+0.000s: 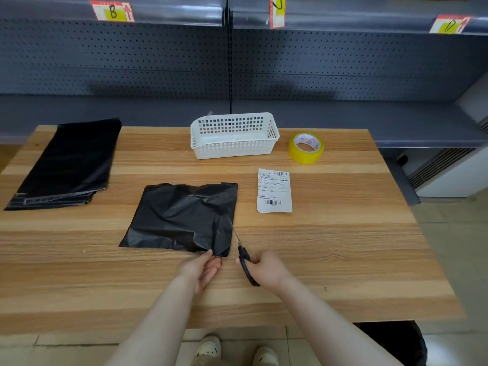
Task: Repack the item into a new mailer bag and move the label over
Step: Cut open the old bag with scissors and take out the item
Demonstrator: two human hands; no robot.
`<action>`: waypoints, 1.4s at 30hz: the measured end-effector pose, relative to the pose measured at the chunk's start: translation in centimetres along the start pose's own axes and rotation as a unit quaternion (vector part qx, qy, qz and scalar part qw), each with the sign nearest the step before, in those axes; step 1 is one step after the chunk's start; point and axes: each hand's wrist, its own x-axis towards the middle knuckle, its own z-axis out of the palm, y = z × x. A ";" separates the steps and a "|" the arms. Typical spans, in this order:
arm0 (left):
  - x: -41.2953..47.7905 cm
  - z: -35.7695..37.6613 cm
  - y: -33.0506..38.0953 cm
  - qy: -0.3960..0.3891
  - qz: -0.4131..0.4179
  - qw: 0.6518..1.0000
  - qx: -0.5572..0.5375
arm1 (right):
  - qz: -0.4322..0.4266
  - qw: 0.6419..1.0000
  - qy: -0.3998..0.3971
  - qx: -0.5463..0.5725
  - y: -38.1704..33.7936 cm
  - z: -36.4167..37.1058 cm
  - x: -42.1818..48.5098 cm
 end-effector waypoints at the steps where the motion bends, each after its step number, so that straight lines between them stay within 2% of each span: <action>1: 0.0 0.1 -0.1 0.001 -0.003 1.000 -0.007 | -0.002 1.000 -0.001 0.005 0.1 0.0 0.0; 8: -0.4 1.1 0.0 -0.009 0.006 0.999 -0.041 | 0.007 0.999 -0.038 0.011 0.4 0.0 -0.6; 15: -0.7 2.3 0.6 -0.027 -0.010 0.998 -0.055 | 0.097 0.993 -0.070 0.013 0.3 -0.4 -1.7; 21: -0.4 3.2 1.8 -0.030 0.011 0.997 -0.070 | 0.117 0.988 -0.096 0.020 0.8 -0.5 -2.0; 27: -0.7 3.1 1.7 -0.036 0.005 0.997 -0.066 | 0.096 0.986 -0.116 0.078 0.1 0.4 -1.9; 32: -0.3 2.6 1.4 -0.036 0.003 0.997 -0.063 | 0.052 0.992 -0.105 0.055 -0.8 0.7 -1.7; 42: 0.1 2.2 1.4 -0.050 0.008 0.997 -0.065 | 0.047 0.993 -0.085 0.069 -0.4 1.1 -1.0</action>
